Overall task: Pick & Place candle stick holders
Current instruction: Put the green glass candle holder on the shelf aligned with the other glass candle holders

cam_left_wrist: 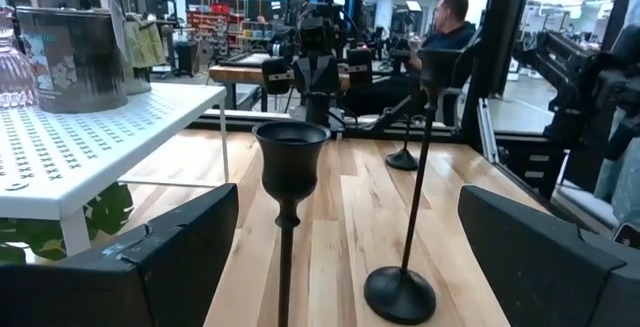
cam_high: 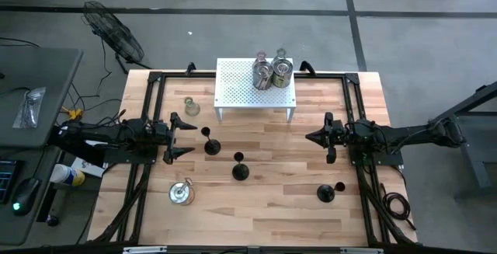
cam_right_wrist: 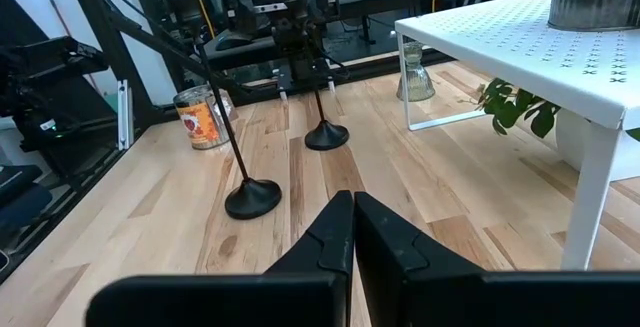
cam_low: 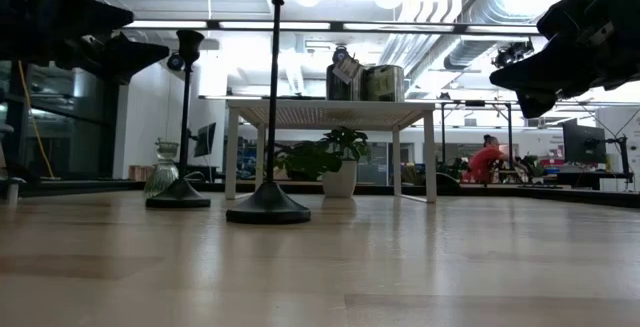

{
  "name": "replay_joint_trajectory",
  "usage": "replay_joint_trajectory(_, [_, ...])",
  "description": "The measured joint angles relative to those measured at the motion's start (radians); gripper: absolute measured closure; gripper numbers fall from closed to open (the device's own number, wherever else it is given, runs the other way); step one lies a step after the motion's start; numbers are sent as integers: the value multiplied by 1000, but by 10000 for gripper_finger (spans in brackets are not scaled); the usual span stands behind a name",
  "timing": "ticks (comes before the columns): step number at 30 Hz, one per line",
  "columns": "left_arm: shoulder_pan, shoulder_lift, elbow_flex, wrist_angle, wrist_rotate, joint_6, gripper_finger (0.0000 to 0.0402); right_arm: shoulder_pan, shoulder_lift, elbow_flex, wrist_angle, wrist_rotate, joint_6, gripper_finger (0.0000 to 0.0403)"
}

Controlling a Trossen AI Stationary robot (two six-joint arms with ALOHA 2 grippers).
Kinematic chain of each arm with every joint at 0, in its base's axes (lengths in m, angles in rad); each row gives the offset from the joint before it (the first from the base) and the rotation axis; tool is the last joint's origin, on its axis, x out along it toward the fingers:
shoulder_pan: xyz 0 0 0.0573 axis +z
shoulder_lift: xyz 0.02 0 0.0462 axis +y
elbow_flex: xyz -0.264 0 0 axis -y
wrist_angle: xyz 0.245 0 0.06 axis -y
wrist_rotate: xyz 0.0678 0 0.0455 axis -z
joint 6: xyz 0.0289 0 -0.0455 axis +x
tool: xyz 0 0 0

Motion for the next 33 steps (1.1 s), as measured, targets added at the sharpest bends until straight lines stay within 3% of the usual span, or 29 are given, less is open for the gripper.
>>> replay_joint_trajectory(13, [0,0,-1,-3,0,-57,29,0,0,0,0,0,0,398])
replay_joint_trajectory(22, [0,0,-1,23,-85,-122,29,0,0,0,0,0,0,398])
replay_joint_trajectory(28, [0,0,-1,24,-219,-151,29,0,0,0,0,0,0,398])
replay_joint_trajectory(33, [0,0,-1,10,-461,-141,29,0,0,0,0,0,0,398])
